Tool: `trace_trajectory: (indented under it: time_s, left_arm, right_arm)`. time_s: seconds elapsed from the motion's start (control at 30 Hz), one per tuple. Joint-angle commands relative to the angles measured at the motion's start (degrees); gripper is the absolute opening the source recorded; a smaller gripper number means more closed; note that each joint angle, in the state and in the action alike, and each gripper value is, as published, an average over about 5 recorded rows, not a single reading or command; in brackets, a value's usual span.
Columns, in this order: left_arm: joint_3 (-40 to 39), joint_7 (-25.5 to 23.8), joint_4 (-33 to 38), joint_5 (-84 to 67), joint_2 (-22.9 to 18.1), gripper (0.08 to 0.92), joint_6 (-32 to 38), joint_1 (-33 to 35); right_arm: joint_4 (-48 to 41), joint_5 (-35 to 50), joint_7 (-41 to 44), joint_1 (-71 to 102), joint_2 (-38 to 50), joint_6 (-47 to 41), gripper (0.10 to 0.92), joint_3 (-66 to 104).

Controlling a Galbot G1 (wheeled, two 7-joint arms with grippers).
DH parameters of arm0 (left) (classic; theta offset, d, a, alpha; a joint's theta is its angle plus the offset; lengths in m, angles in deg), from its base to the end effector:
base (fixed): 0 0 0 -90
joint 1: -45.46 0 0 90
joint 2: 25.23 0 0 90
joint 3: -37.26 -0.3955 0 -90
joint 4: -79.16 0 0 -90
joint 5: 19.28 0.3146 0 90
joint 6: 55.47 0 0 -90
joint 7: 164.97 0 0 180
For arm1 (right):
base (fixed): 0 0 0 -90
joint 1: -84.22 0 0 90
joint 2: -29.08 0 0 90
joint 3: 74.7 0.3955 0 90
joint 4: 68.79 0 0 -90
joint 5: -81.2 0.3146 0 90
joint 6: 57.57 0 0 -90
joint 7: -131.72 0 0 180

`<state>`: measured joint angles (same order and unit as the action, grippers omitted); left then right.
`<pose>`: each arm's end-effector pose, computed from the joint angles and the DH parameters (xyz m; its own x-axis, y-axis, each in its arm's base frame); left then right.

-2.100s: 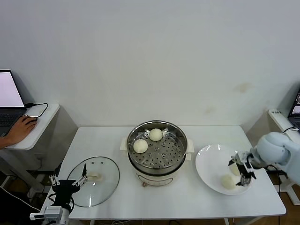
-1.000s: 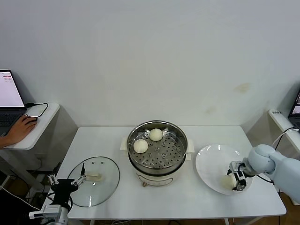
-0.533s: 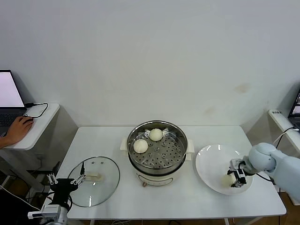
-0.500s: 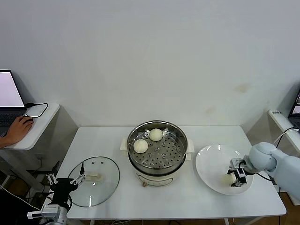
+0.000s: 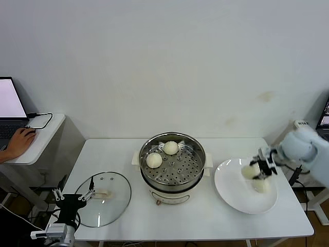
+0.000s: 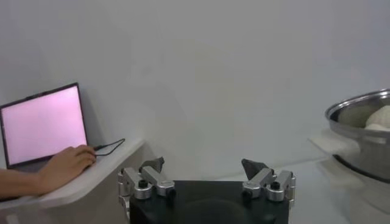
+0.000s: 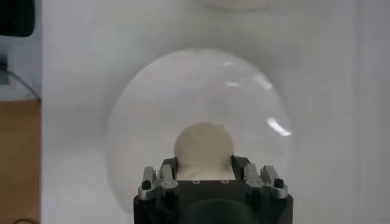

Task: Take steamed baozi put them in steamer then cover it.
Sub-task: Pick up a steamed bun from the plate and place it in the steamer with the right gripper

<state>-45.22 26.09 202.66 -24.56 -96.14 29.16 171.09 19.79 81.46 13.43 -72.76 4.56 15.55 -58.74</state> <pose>0.0958 0.1050 -0.3128 -0.9888 -0.1326 0.0685 -0.1096 0.9566 0.2700 0.4411 -0.2414 -0.0934 -0.3376 -0.1484 0.9295 -0.9382 -0.0261 -0.3450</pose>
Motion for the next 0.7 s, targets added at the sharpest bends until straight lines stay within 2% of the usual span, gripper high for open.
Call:
trace_trajectory:
  time_s: [0.03,0.33,0.7]
  left_arm:
    - [0.0,0.0,0.1,0.0,0.1,0.823,0.0,0.1]
    - [0.7,0.0,0.1,-0.1,-0.1,0.823,0.1,0.4]
    - [1.2,0.1,0.5,-0.2,-1.1,0.823,0.0,0.0]
  right_arm:
    - [1.1,9.9,-0.8,-27.5,-9.0,0.0,0.56,-14.6]
    - [3.6,14.3,-2.5,-28.4,-22.6,7.4,0.567,-21.3]
    - [-1.6,7.3,-3.8,-25.4,-33.9,19.9,0.57,-29.5]
